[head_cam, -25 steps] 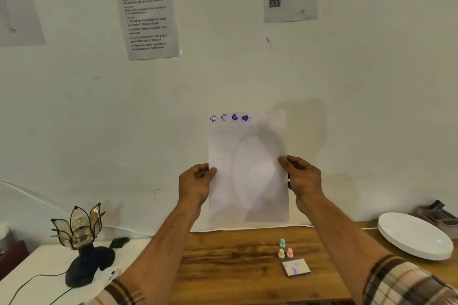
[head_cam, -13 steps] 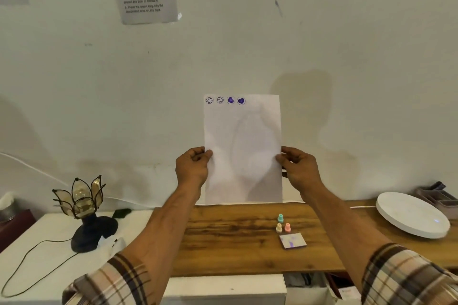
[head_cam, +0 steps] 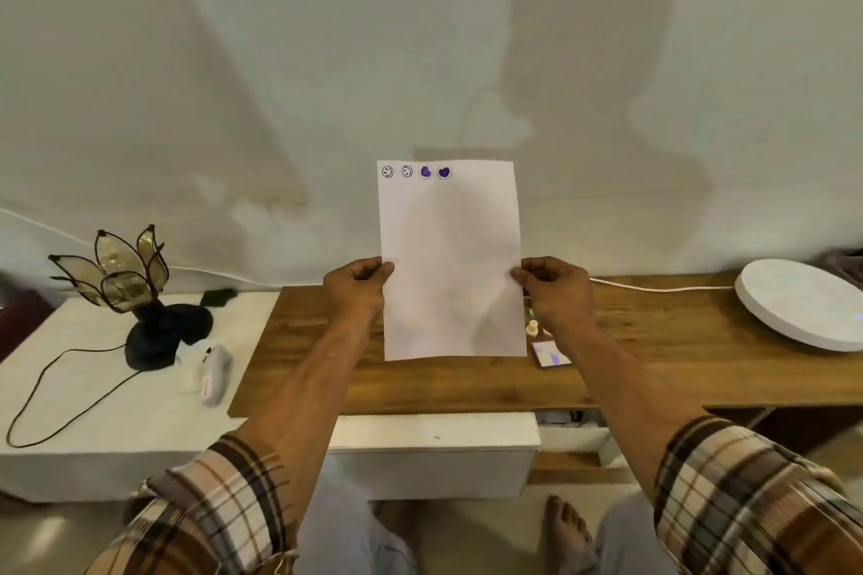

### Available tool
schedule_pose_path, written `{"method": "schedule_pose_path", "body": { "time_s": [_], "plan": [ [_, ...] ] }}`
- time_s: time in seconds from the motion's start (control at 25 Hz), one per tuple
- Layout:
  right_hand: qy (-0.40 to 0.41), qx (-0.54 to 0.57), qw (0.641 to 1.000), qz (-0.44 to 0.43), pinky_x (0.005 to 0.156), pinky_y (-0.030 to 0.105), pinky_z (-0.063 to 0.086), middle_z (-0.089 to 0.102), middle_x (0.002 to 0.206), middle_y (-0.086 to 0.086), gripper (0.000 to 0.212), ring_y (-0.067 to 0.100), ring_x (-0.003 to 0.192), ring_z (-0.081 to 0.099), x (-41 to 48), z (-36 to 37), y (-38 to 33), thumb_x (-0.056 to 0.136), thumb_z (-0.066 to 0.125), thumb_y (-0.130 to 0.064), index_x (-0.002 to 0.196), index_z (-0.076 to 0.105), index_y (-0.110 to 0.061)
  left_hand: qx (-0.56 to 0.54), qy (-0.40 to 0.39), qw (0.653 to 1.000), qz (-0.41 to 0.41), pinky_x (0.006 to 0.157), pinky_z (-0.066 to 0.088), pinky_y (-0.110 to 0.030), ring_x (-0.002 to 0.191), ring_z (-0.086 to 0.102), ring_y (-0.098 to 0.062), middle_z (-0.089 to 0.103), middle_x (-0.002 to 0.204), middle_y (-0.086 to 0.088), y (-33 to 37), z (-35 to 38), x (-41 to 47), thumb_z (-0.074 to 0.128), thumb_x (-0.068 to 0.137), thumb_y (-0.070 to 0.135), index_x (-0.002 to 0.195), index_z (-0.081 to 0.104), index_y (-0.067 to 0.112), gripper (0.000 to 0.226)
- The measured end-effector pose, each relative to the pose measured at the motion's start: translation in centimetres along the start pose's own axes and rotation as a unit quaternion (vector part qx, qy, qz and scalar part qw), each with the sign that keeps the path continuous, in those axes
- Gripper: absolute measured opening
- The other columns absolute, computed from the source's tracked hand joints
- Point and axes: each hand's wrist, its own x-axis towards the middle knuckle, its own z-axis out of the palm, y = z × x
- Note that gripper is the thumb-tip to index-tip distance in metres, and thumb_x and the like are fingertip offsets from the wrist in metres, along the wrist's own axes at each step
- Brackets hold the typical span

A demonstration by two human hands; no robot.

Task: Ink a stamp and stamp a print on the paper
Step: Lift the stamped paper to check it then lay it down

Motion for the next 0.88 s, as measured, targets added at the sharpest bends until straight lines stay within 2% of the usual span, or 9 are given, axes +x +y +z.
{"method": "schedule_pose_path", "body": {
  "time_s": [0.12,0.24,0.32,0.44,0.56,0.68,0.76,0.88],
  "plan": [
    [-0.001,-0.016,0.999,0.039,0.081,0.044,0.066,0.081,0.093,0.001,0.010,0.025,0.087,0.078,1.5,0.6,3.8,0.086,0.088,-0.023,0.091,0.080,-0.022,0.027,-0.001,0.999,-0.036,0.093,0.058,-0.032,0.093,0.073,-0.017,0.076,0.093,0.004,-4.0,1.1,2.0,0.083,0.086,0.018,0.103,0.079,0.014,0.017],
    [0.006,-0.066,0.996,0.061,0.070,0.033,0.061,0.080,0.094,-0.002,0.010,0.018,0.086,0.076,2.9,1.1,7.2,0.087,0.087,-0.025,0.094,0.079,-0.023,0.080,-0.006,0.995,-0.061,0.083,0.057,-0.028,0.084,0.070,-0.010,0.076,0.096,0.003,-8.1,2.6,3.9,0.080,0.089,0.013,0.107,0.079,0.015,0.019],
    [0.004,-0.100,0.992,0.078,0.069,0.027,0.057,0.078,0.096,-0.005,0.015,0.016,0.089,0.073,3.7,1.7,9.9,0.089,0.084,-0.024,0.102,0.079,-0.019,0.119,-0.011,0.990,-0.069,0.072,0.054,-0.023,0.080,0.069,-0.011,0.075,0.090,0.006,-10.8,3.6,4.7,0.081,0.087,0.012,0.099,0.077,0.020,0.015],
    [-0.013,-0.172,0.980,0.096,0.087,0.036,0.058,0.077,0.101,-0.002,0.021,0.021,0.096,0.072,4.1,2.5,14.0,0.091,0.082,-0.025,0.108,0.077,-0.013,0.188,-0.016,0.979,-0.070,0.061,0.047,-0.020,0.079,0.070,-0.014,0.069,0.079,0.012,-15.0,4.5,4.8,0.084,0.084,0.011,0.076,0.067,0.029,0.026],
    [-0.019,-0.238,0.965,0.106,0.080,0.032,0.052,0.075,0.096,0.002,0.016,0.023,0.088,0.069,5.4,3.7,18.2,0.091,0.082,-0.029,0.096,0.070,-0.019,0.241,-0.027,0.967,-0.080,0.062,0.044,-0.017,0.076,0.067,-0.009,0.069,0.077,0.013,-19.6,5.3,5.6,0.083,0.085,0.010,0.074,0.067,0.031,0.028],
    [-0.015,-0.291,0.949,0.120,0.077,0.031,0.048,0.075,0.101,0.006,0.024,0.018,0.079,0.061,6.7,4.8,21.0,0.093,0.079,-0.031,0.109,0.070,-0.015,0.268,-0.026,0.959,-0.093,0.064,0.042,-0.014,0.081,0.070,-0.015,0.073,0.082,0.005,-22.7,5.6,7.0,0.080,0.088,0.010,0.085,0.076,0.021,0.012],
    [-0.017,-0.322,0.941,0.106,0.076,0.030,0.045,0.076,0.105,0.005,0.024,0.013,0.075,0.056,7.2,5.2,21.8,0.095,0.077,-0.031,0.113,0.071,-0.016,0.284,-0.028,0.954,-0.086,0.064,0.041,-0.011,0.080,0.068,-0.012,0.078,0.091,-0.001,-23.6,5.7,7.6,0.078,0.089,0.011,0.094,0.080,0.014,0.006],
    [-0.057,-0.369,0.927,0.037,0.079,0.034,0.051,0.073,0.118,0.004,0.025,0.020,0.090,0.063,7.2,5.4,22.2,0.097,0.074,-0.027,0.121,0.072,-0.018,0.329,-0.049,0.942,-0.050,0.073,0.046,-0.015,0.088,0.072,-0.019,0.080,0.103,-0.006,-23.8,5.7,7.8,0.077,0.090,0.010,0.105,0.081,0.010,0.015]
  ]
}}
